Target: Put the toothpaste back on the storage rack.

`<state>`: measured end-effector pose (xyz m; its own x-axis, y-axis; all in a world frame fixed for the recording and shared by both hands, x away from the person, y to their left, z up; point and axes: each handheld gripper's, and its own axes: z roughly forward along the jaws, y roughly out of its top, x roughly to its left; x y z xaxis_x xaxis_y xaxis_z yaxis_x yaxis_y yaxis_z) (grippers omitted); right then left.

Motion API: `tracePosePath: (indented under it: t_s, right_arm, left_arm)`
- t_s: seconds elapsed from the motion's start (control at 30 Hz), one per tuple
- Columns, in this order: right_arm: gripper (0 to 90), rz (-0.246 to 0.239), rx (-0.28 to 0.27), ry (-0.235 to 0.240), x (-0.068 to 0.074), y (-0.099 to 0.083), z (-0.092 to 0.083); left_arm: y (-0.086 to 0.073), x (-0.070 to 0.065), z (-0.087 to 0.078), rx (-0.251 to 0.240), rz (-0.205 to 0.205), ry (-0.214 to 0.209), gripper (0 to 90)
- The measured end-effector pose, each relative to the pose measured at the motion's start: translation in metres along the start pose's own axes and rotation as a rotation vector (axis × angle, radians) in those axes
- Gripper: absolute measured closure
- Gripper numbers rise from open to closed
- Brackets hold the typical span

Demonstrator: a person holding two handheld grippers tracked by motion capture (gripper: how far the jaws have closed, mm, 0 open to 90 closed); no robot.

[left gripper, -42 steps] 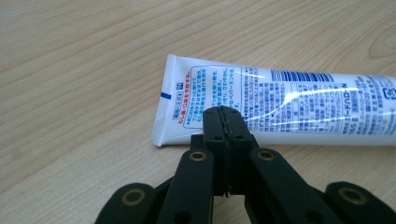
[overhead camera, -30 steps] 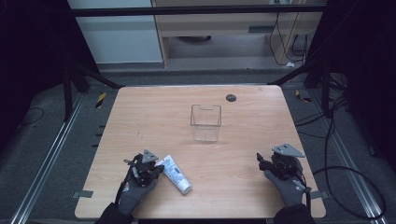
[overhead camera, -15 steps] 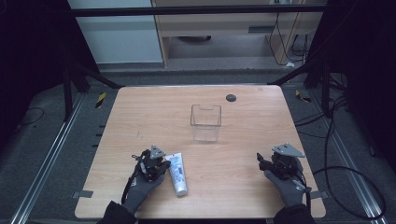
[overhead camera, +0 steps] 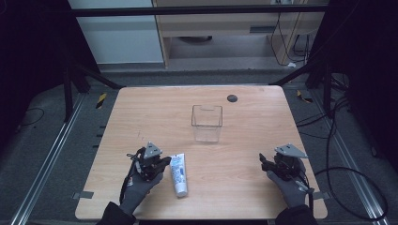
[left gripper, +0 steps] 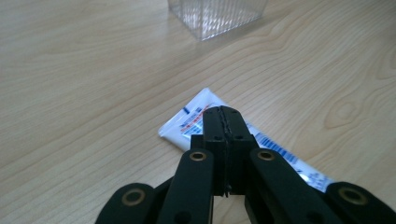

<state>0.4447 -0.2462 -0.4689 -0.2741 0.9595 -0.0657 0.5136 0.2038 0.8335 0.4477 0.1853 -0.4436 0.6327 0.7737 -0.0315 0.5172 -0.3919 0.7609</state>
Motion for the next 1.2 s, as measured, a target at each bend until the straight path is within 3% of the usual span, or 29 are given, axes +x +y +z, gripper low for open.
tracePosePath:
  t_s: [0.2, 0.37, 0.6, 1.2]
  right_arm:
    - [28.9, -0.002, 0.002, -0.003, -0.001, 0.0, 0.0]
    - [28.9, -0.003, 0.002, -0.002, -0.001, -0.001, 0.0]
    - [28.8, 0.0, 0.007, -0.001, -0.001, -0.001, 0.0]
    - [28.4, -0.003, 0.008, -0.002, -0.001, -0.001, 0.0]
  left_arm:
    - [0.006, -0.019, -0.004, -0.007, 0.041, -0.054, 89.4]
    - [0.007, -0.037, 0.004, 0.029, 0.089, -0.114, 89.4]
    - [0.002, -0.053, 0.02, 0.091, 0.132, -0.16, 89.4]
    - [-0.005, -0.055, 0.029, 0.169, 0.148, -0.183, 89.4]
